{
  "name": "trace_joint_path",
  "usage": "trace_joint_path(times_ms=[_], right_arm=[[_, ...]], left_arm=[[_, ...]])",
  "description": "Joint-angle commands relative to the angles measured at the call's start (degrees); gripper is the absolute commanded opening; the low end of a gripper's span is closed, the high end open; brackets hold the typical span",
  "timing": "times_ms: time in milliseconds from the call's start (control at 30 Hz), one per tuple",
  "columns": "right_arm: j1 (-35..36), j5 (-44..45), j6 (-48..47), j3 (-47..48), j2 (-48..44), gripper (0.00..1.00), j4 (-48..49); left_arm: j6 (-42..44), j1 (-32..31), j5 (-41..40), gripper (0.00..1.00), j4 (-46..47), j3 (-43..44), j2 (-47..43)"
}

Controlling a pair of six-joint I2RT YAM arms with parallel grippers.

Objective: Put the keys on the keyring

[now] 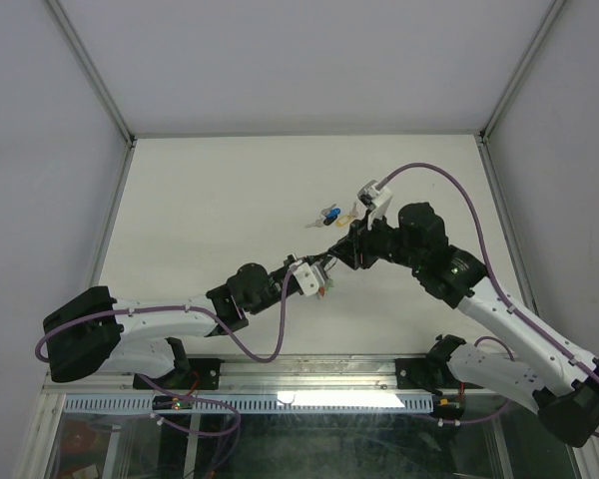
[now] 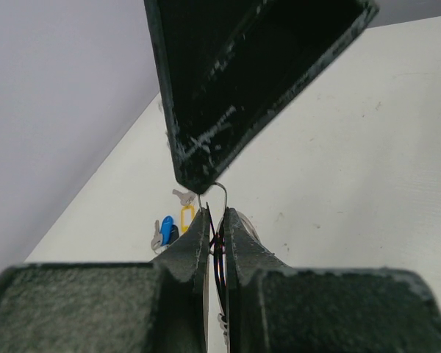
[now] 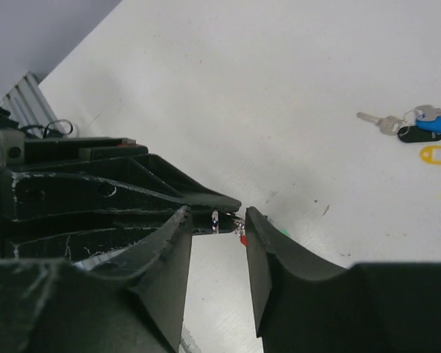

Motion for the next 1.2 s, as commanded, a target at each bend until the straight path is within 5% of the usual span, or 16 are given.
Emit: trace_joint_path(times_ms=[0, 400, 633, 1167], right_arm=[[-0.08, 6.97, 0.0, -0.87, -5.02, 0.39, 5.52], [-0.06, 20.23, 2.95, 0.08, -6.06, 0.41, 1.71], [-0.07, 6.4, 1.87, 3.99, -1.13, 0.4, -2.31], [-0.08, 0.11, 3.5, 3.69, 3.73, 0.36, -0.66]], left_arm=[[1.06, -0.4, 0.31, 0.0, 2.44, 2.21, -1.7], [3.1, -0.84, -0.92, 0.0, 0.91, 2.38, -1.24], [3.06, -0.92, -0.51, 0.0, 0.89, 2.64, -1.15], [2.99, -0.89, -0.32, 0.0, 0.83, 2.56, -1.32]])
